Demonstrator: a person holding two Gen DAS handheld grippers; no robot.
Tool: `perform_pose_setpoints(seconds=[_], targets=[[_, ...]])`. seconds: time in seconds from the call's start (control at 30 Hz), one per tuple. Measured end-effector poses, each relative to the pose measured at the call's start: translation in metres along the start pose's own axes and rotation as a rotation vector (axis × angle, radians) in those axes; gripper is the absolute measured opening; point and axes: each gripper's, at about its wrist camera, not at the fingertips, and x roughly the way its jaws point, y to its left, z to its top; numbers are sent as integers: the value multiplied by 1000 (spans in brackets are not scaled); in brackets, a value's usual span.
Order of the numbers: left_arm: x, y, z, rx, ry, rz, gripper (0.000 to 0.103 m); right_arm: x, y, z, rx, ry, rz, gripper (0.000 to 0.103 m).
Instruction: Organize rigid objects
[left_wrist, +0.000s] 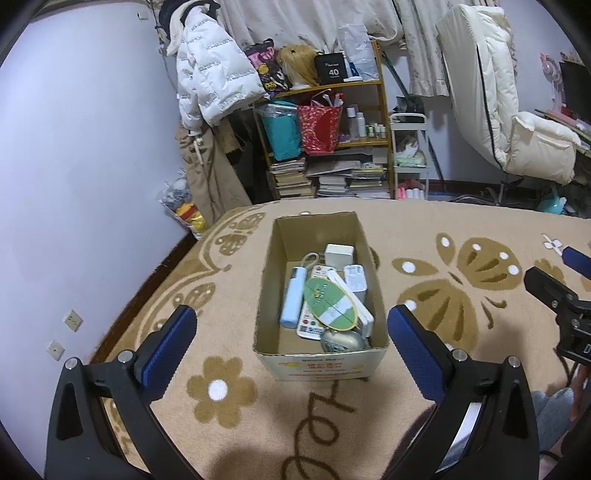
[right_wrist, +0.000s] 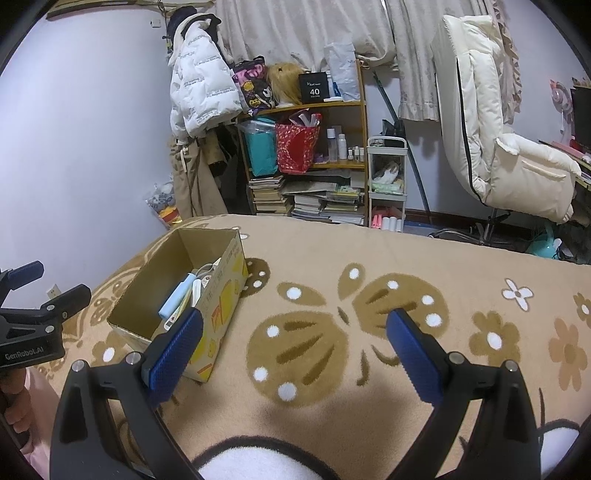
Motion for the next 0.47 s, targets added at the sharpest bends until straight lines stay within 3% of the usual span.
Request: perform_pose_setpoints(seconds=[0.47], targets=[[-11,-5,-2,24,-42,-18,102,0,-2,0,0,1,1,103]])
